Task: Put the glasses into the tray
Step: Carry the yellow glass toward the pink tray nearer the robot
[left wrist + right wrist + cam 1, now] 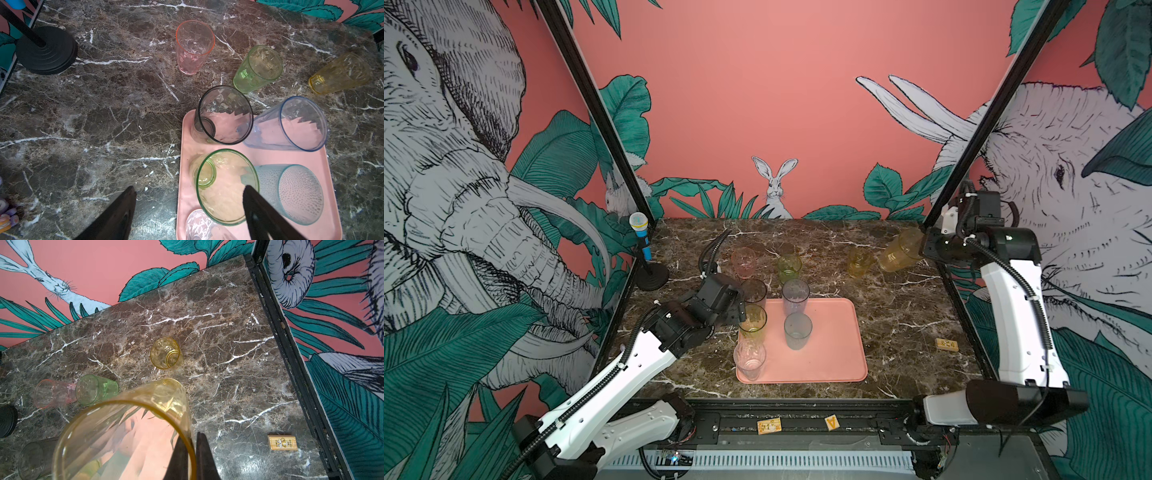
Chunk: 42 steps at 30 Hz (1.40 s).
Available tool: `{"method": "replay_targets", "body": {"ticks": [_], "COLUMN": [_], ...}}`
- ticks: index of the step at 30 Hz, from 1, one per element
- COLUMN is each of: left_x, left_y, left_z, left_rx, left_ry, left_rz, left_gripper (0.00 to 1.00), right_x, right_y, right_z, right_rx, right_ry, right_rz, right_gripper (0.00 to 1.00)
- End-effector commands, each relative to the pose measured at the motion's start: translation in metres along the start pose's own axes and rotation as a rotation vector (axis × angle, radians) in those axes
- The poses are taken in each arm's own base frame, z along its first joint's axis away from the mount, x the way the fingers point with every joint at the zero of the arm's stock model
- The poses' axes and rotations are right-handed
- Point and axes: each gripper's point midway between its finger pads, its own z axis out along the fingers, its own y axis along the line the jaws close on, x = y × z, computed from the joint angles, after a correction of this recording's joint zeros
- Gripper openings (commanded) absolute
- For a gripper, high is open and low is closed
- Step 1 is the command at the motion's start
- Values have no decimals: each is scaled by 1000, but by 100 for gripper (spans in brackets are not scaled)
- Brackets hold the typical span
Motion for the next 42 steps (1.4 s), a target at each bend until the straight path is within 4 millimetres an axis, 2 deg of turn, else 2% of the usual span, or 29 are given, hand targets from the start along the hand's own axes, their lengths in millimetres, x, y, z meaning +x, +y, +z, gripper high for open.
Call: {"method": "replay_targets", "body": {"ticks": [1,12,21,30,42], "left_x": [2,9,14,15,22], "left_y": [3,0,-1,-1,0], "left_z": [-6,-4,-3,-3,2], "left_rx": [7,26,37,39,39], "left_ry": [9,39,55,59,81], "left_rz": [-24,-41,-48,-47,-56], "left_gripper": [82,83,82,83,83], "right_x": [13,48,81,110,148], "right_y": [6,15,21,22,39], "right_z": [-13,-45,-58,-55,-25], "right_rx": [-34,-73,-105,-119,-127], "right_ry": [9,13,38,76,152], "right_rz": [-13,-54,-78,-93,-148], "right_gripper": [0,0,0,0,0]}}
